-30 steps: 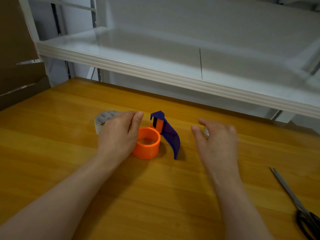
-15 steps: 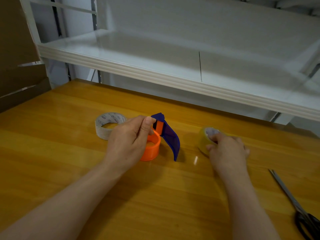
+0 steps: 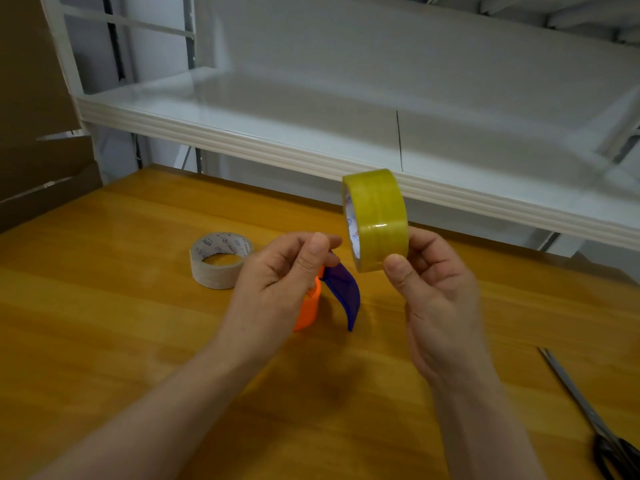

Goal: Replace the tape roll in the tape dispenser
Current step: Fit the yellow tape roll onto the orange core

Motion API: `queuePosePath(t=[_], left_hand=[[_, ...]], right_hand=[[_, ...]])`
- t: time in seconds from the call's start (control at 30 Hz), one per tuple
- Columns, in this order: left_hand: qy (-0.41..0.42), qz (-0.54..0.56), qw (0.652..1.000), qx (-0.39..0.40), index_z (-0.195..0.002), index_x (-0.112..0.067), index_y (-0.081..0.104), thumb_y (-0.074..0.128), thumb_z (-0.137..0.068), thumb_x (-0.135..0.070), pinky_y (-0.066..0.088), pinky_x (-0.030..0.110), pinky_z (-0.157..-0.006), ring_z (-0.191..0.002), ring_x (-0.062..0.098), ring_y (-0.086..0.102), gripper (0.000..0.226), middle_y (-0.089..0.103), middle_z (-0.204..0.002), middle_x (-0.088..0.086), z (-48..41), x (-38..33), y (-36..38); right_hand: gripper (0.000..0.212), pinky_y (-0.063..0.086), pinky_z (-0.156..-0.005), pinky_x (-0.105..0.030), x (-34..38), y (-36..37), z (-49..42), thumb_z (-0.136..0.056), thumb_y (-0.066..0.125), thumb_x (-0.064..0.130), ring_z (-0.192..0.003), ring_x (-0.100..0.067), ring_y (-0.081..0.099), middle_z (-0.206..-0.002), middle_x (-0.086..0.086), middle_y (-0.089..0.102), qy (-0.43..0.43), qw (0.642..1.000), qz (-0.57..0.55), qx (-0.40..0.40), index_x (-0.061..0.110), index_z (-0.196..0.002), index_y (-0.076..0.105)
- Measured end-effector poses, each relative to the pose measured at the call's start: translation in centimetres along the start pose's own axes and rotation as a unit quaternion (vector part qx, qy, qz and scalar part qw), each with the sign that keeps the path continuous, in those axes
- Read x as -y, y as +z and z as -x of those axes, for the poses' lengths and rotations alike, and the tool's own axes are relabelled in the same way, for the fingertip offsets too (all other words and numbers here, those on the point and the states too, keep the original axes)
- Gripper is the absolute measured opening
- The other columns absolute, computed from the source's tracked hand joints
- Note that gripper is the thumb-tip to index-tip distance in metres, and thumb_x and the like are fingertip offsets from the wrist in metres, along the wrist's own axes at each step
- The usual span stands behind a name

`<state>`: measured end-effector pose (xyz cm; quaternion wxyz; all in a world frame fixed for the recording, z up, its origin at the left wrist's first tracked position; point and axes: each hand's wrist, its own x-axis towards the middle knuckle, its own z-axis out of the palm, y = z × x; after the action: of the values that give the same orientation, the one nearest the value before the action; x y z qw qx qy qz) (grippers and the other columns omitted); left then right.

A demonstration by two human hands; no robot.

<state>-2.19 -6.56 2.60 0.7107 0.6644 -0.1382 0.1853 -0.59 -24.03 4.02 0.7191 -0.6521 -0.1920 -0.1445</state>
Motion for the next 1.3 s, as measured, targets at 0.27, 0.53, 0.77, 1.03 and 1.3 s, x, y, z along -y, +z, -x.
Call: queuePosePath(t=[0.27,0.53,0.77,1.03,1.3], left_hand=[[-0.066,0.121,0.99,-0.007,-0.09,-0.02,0.076,0.068,-0.072,-0.072,0.043,0.028,-0.06,-0.065,0.018,0.052,0.057,0.069,-0.082,0.007,-0.1,-0.5,-0.4],[-0.065,0.145,0.987,0.001,-0.104,-0.012,0.073,0.064,-0.083,-0.032,0.057,0.022,-0.067,-0.081,0.014,0.075,0.03,0.08,-0.094,0.007,0.1,-1.1,-0.3],[-0.042,0.1,0.994,0.033,-0.113,-0.012,0.068,0.069,-0.08,-0.021,0.06,0.028,-0.079,-0.098,0.019,0.075,0.033,0.079,-0.105,0.004,0.9,-1.0,0.3],[-0.008,0.04,0.997,0.07,-0.12,-0.019,0.063,0.072,-0.083,-0.01,0.062,0.044,-0.081,-0.099,0.029,0.07,0.039,0.071,-0.105,0.009,1.3,-0.2,0.7],[-0.031,0.111,0.993,0.022,-0.106,-0.02,0.071,0.068,-0.09,-0.034,0.051,0.017,-0.065,-0.078,0.005,0.066,0.022,0.075,-0.095,0.001,0.7,-0.9,0.2]], right_hand=[[0.023,0.059,-0.083,-0.052,-0.9,1.4,0.8,-0.089,0.066,0.015,-0.095,-0.033,0.069,-0.106,-0.005,0.075,-0.018,0.991,0.095,0.095,0.027,-0.108,0.072],[0.014,0.06,-0.075,-0.031,-0.8,2.1,1.2,-0.09,0.068,0.022,-0.089,-0.016,0.072,-0.1,0.004,0.076,0.007,0.991,0.04,0.124,0.019,-0.104,0.067],[0.011,0.058,-0.074,-0.03,-0.9,2.3,1.3,-0.096,0.06,0.019,-0.091,-0.028,0.069,-0.102,-0.015,0.07,0.004,0.996,0.013,0.084,0.017,-0.104,0.068],[0.014,0.059,-0.063,-0.031,-0.4,2.4,1.4,-0.095,0.062,0.021,-0.077,-0.021,0.067,-0.094,-0.02,0.069,0.036,0.997,-0.039,0.062,0.01,-0.101,0.067],[0.02,0.053,-0.063,-0.016,0.5,2.4,1.4,-0.09,0.06,0.016,-0.074,0.0,0.067,-0.087,0.008,0.071,-0.005,0.994,-0.008,0.105,0.008,-0.107,0.067]])
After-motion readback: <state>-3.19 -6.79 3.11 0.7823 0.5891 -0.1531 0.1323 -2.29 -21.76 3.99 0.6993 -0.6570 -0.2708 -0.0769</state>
